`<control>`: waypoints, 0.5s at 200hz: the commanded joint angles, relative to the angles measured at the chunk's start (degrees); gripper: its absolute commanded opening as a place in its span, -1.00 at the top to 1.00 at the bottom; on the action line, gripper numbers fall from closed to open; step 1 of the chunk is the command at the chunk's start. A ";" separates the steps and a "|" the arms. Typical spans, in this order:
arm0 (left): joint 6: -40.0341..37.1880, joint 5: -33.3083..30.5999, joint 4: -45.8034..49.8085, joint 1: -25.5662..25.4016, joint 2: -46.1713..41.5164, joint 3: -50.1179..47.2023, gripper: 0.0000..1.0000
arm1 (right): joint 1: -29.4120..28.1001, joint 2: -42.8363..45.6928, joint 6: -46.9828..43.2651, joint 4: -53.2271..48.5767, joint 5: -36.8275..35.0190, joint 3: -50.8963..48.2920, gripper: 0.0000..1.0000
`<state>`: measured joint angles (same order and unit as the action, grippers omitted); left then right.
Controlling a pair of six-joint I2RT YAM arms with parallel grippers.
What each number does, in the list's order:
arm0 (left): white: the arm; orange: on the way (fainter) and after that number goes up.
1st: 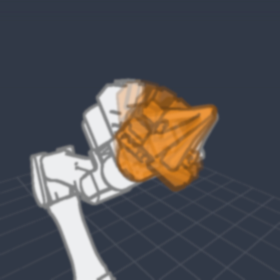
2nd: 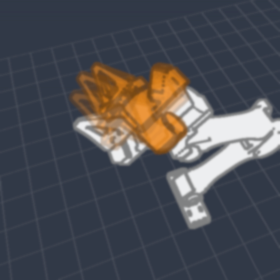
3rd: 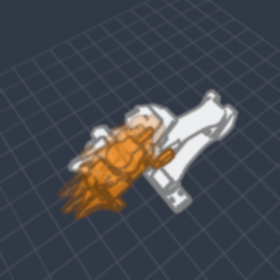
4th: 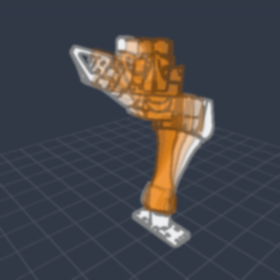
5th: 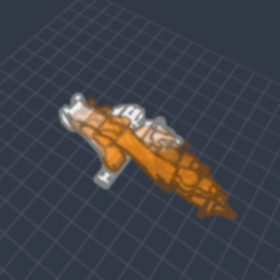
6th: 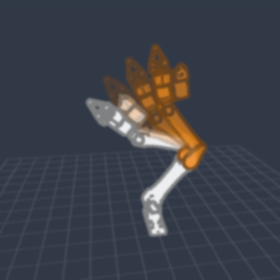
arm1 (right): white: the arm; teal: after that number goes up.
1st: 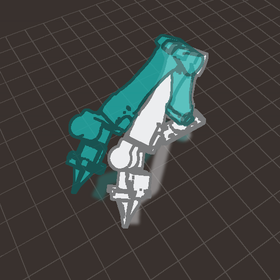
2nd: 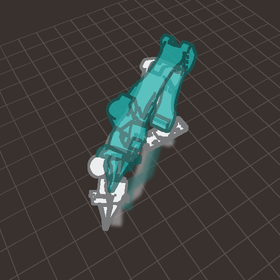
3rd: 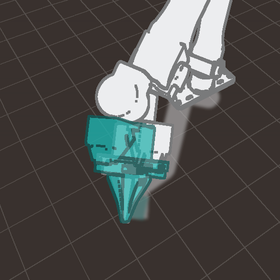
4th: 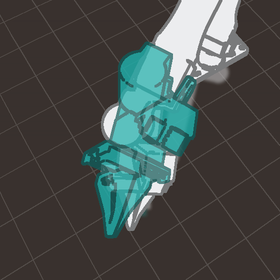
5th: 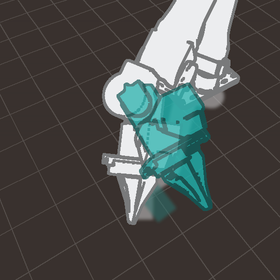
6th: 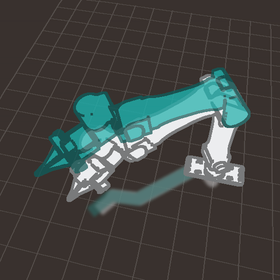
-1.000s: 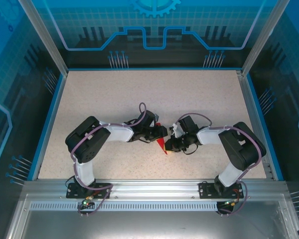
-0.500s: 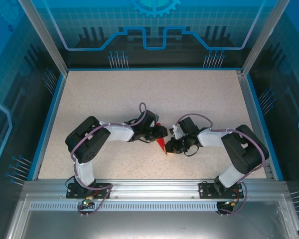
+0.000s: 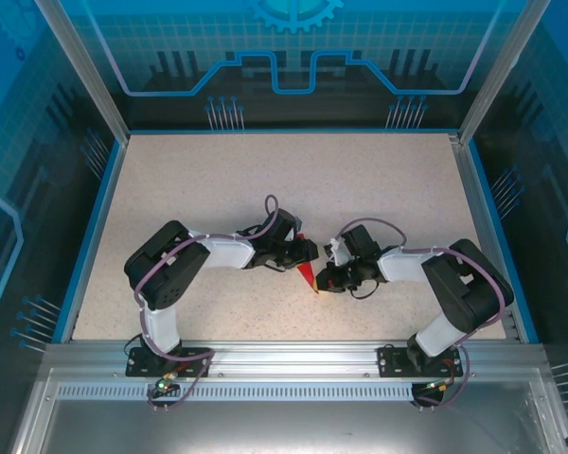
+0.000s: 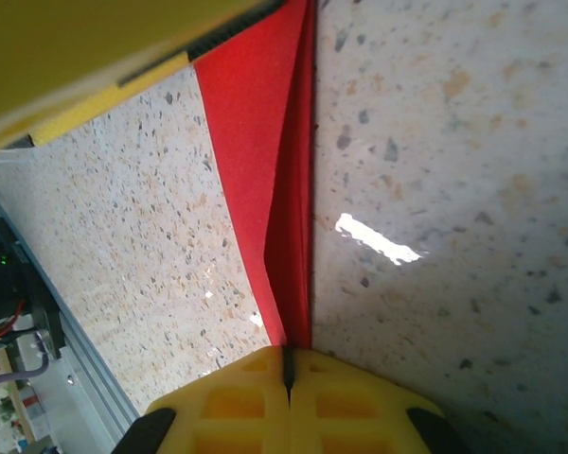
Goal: Fold a paper plane with a square sheet of paper (pick it up from the middle)
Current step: Fold the wing for the fifth time at the center of the table.
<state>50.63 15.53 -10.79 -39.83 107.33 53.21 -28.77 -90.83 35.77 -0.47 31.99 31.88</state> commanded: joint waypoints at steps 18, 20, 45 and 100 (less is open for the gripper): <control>-1.33 -1.29 4.81 0.00 0.78 0.42 0.16 | 3.36 5.54 2.46 -1.12 0.96 -3.74 0.78; -1.33 -1.27 4.81 -0.05 0.78 0.45 0.17 | 3.42 5.87 2.53 -1.09 1.08 -3.79 0.78; -1.20 -1.24 4.94 -0.01 0.95 0.58 0.17 | 3.30 8.35 4.34 2.83 4.98 -3.74 0.81; -1.23 -1.05 5.52 0.02 1.30 1.10 0.18 | 0.89 4.66 8.59 9.48 7.28 -1.78 0.90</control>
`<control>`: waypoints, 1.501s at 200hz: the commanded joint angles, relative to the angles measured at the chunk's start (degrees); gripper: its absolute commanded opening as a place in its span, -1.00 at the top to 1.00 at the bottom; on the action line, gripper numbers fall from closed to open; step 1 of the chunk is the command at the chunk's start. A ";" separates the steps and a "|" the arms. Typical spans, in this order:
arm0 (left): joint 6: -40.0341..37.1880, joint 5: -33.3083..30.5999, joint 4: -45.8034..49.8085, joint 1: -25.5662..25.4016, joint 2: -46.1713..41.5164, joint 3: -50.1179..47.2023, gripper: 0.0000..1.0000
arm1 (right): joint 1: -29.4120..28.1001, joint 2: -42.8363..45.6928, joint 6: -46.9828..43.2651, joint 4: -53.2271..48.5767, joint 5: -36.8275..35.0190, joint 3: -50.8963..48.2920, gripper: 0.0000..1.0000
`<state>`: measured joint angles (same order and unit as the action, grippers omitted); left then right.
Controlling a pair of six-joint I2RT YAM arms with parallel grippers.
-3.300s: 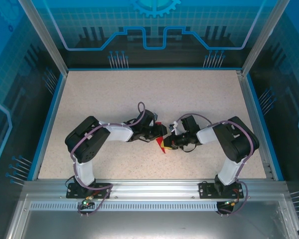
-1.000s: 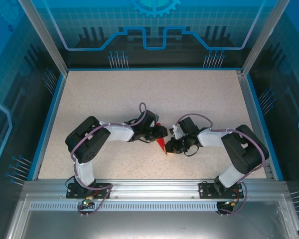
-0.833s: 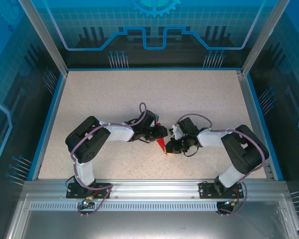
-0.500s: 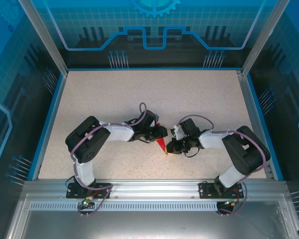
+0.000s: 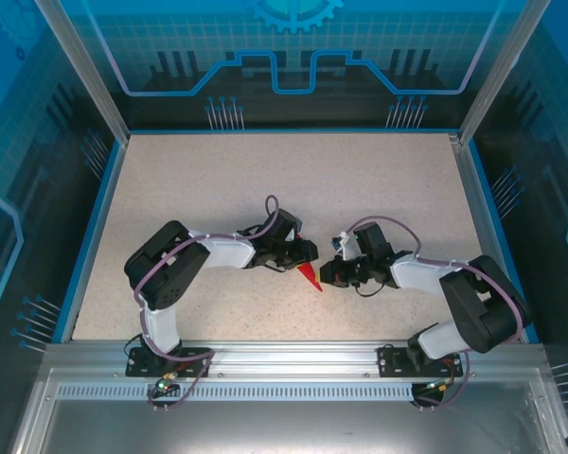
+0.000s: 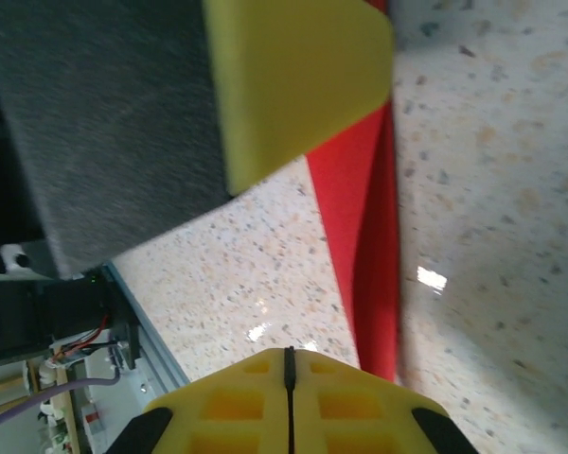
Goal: Fold a paper plane with a square sheet of paper (pick it up from the middle)
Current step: Fold the wing for the fifth time at the center of the table.
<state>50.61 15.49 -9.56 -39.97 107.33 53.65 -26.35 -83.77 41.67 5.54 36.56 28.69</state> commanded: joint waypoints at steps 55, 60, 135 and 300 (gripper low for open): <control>-1.21 -0.98 4.50 0.11 1.41 0.84 0.18 | -2.29 -7.43 1.20 -1.25 -2.01 3.69 0.90; -1.20 -0.98 4.54 0.13 1.39 0.84 0.18 | -2.29 -7.83 0.49 -2.55 -2.98 3.78 0.91; -1.65 -1.05 5.10 0.14 2.08 1.13 0.18 | 0.40 -9.49 -3.35 -6.29 -5.49 0.45 0.94; -1.72 -0.63 5.69 0.14 2.23 1.64 0.18 | -1.46 -4.75 -4.81 -9.36 -5.09 1.66 0.92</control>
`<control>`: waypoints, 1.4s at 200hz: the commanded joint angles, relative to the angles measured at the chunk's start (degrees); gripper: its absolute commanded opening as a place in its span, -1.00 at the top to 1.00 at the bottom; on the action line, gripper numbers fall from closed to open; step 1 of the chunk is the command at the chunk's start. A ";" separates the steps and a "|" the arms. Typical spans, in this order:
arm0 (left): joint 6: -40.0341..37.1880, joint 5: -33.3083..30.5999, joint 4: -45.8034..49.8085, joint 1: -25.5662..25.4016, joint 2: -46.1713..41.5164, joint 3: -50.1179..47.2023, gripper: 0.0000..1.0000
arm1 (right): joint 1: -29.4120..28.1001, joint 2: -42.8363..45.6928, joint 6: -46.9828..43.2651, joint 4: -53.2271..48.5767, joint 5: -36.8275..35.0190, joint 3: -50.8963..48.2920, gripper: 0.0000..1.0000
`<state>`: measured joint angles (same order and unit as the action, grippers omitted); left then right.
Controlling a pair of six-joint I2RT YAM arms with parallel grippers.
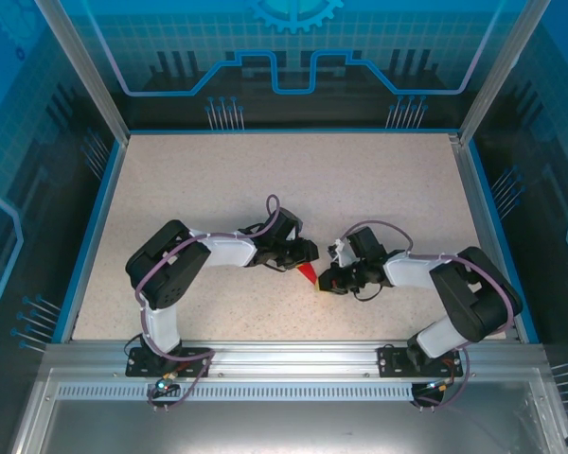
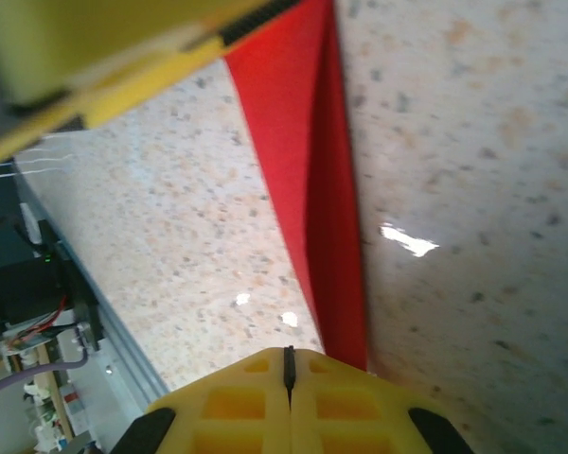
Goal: Fold a paper plane with a square sheet of paper (pick it up from the middle)
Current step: Fold the wing for the fifth time at the center of the table.
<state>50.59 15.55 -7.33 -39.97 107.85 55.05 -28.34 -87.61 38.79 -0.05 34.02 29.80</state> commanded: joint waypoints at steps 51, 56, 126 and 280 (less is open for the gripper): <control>-1.84 -0.70 3.63 0.22 1.83 0.33 0.18 | 4.72 -4.00 -3.42 -4.40 -0.03 -1.10 0.92; -1.91 -0.70 3.74 0.14 1.91 0.42 0.19 | 5.14 -4.77 -3.68 -4.89 0.33 -1.15 0.93; -1.95 -0.96 3.99 0.10 1.83 0.45 0.19 | 7.96 -2.30 -3.70 -8.10 3.52 -0.81 0.97; -1.80 -0.43 3.49 0.07 1.66 1.16 0.18 | 2.54 -7.92 7.97 8.07 0.91 5.49 0.84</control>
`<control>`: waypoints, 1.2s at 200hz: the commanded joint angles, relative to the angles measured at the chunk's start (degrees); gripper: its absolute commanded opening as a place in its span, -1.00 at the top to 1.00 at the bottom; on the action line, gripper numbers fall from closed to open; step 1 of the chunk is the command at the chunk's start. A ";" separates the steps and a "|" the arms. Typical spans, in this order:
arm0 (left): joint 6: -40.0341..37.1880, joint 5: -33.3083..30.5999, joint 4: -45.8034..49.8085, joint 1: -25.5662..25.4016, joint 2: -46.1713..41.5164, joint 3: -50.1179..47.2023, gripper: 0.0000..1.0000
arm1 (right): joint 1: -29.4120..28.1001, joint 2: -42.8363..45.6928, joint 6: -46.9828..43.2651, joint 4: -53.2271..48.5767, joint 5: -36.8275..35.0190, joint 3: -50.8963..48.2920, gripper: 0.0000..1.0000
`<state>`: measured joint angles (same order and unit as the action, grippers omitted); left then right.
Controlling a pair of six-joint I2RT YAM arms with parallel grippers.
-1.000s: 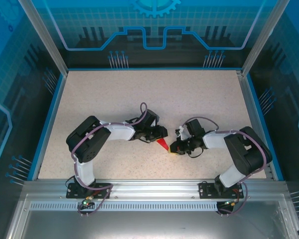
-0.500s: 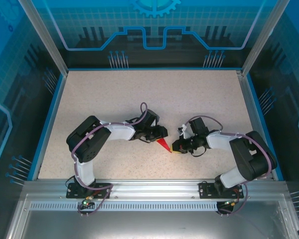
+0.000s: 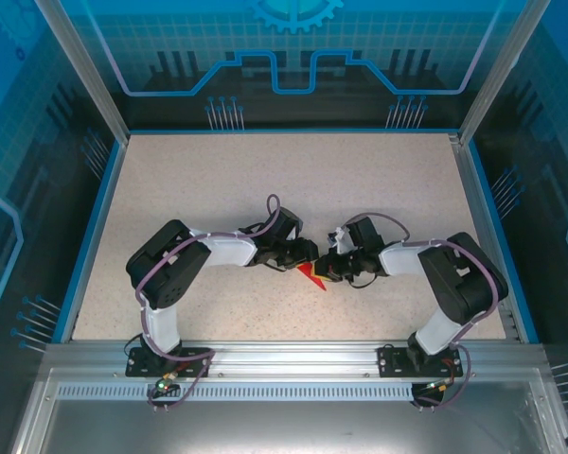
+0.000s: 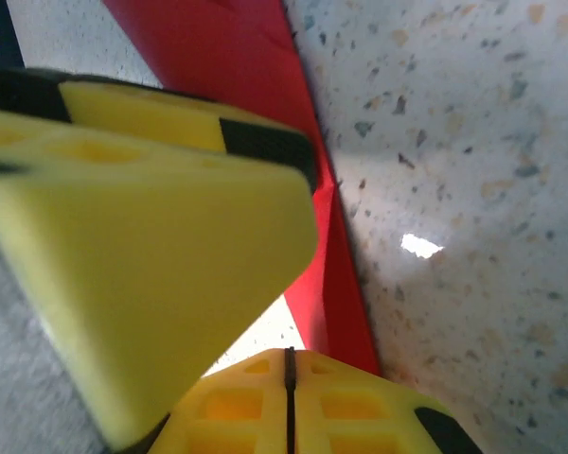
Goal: Fold a paper plane with a square sheet of paper (pick it up from the middle)
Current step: Fold the wing for the fifth time at the center of the table.
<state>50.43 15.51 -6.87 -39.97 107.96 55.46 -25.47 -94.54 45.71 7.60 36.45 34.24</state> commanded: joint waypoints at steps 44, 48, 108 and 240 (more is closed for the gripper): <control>-2.36 -0.46 2.28 0.12 1.02 0.92 0.15 | -0.06 -4.67 -2.29 -6.02 -5.55 -0.32 0.91; -2.59 -0.48 2.30 0.15 0.92 1.00 0.15 | 0.05 -4.99 -2.49 -6.34 -6.02 -0.55 0.92; -3.86 -1.18 4.91 0.14 1.07 2.49 0.16 | 0.80 -1.37 -1.61 -2.06 -3.76 -3.11 0.96; -3.07 -0.52 3.68 0.11 1.64 1.76 0.17 | -2.24 -1.93 1.94 1.03 -5.05 -1.71 0.90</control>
<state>47.88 15.31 -4.49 -39.92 108.33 56.97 -28.80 -94.19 48.45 10.63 33.61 32.47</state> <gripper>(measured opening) 0.415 0.058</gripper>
